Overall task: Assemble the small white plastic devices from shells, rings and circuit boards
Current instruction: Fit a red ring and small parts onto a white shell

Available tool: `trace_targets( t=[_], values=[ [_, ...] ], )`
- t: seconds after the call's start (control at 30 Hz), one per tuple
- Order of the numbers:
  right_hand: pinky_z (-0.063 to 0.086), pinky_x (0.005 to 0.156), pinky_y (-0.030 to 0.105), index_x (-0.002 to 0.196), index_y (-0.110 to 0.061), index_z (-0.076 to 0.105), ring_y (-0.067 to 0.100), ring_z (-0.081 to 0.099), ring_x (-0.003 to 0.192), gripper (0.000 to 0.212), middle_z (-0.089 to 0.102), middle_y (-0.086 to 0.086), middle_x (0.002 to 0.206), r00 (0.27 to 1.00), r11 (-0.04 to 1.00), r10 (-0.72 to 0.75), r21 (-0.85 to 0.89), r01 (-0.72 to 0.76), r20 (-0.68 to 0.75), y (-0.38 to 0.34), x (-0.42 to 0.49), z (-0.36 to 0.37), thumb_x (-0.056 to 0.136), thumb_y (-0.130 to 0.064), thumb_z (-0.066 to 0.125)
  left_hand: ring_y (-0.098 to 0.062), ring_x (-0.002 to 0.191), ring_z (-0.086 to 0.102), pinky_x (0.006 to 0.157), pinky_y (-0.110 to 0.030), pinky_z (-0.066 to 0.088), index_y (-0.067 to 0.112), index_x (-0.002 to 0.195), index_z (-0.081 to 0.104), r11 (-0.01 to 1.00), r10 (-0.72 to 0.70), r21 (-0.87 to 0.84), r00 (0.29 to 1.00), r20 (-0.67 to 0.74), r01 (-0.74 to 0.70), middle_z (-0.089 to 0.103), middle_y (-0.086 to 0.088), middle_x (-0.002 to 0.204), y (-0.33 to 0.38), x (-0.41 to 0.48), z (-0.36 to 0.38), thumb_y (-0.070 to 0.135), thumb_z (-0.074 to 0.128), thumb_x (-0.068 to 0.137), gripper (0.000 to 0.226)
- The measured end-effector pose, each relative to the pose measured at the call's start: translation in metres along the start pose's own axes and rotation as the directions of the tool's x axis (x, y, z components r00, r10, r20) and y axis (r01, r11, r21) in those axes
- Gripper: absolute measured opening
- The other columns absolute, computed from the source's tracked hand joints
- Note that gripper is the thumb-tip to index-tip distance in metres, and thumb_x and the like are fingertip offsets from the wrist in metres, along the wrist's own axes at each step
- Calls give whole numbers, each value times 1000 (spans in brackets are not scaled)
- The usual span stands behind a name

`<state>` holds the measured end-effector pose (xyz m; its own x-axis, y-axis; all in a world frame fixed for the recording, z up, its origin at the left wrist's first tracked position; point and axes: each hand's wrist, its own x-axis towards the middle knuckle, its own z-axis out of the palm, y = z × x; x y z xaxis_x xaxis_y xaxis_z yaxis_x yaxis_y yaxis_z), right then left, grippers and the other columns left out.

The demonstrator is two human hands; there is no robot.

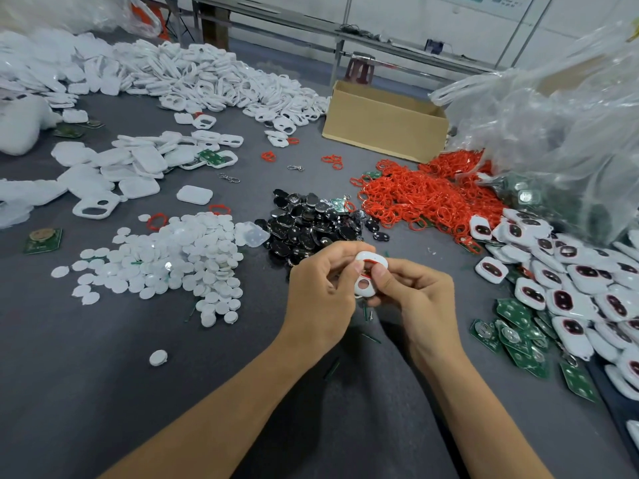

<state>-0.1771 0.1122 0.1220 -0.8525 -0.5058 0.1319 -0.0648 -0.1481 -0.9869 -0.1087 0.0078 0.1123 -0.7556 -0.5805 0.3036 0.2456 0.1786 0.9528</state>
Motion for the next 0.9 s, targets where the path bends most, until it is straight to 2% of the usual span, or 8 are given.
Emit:
trace_targets(
  t=[0.07,0.17,0.4,0.57,0.63,0.7,0.8,0.9],
  values=[
    [48,49,20,87,-2,74,13,60,54,11,70,12,67,999,1000,-10,-18,9,-32,1,0,2,84,-1,64,-7,83,71,77,-21,55,14,101,73,1000,1,17,1000,-6,-1,75,1,91,0,-1,1,-4,55,92,27],
    [44,47,21,86,-3,76,14,55,53,10,69,13,66,997,999,-15,-45,11,-75,3,0,2,84,-3,66,-7,83,71,76,-18,54,12,102,73,1000,-24,-9,1000,-4,24,76,0,92,-1,0,2,-4,56,92,25],
    [48,51,26,82,-16,77,12,61,55,13,71,5,64,982,978,-87,-202,52,-168,5,-1,4,84,-7,69,-7,69,67,72,-18,53,9,103,71,995,-65,-74,997,39,68,76,-4,90,0,2,2,-4,61,90,21],
    [54,55,24,81,-27,75,7,63,54,13,72,-4,65,952,934,-223,-327,147,-210,5,0,12,79,-13,75,-9,80,68,80,-28,55,18,107,73,996,-91,-2,993,-71,91,76,1,91,-3,2,2,5,62,92,23],
    [55,60,23,85,-25,74,9,65,60,13,73,-4,70,941,933,-245,-321,163,-234,6,2,11,80,-13,75,-8,76,67,77,-33,57,23,100,74,973,-199,-144,974,-105,183,76,3,85,-2,6,-2,5,63,92,23],
    [51,66,17,92,-25,74,7,66,68,13,73,-8,76,914,878,-328,-434,203,-238,6,7,5,86,-15,69,-8,71,67,69,-32,61,22,96,72,916,-296,-325,944,-149,236,74,5,78,0,13,-10,3,60,93,23],
    [44,68,8,100,-20,73,-2,63,77,21,73,-11,89,895,766,-399,-609,205,-201,7,16,-4,90,-7,61,-8,71,69,62,-27,60,18,99,69,878,-320,-435,921,-221,201,74,7,74,0,22,-23,4,58,95,19],
    [49,81,23,106,-17,72,6,62,86,26,72,-3,101,938,638,-335,-755,154,-91,8,29,-10,88,-3,59,-9,74,68,62,-26,60,18,101,68,873,-332,-444,912,-240,201,73,3,75,0,23,-28,4,60,93,18]
  ],
)
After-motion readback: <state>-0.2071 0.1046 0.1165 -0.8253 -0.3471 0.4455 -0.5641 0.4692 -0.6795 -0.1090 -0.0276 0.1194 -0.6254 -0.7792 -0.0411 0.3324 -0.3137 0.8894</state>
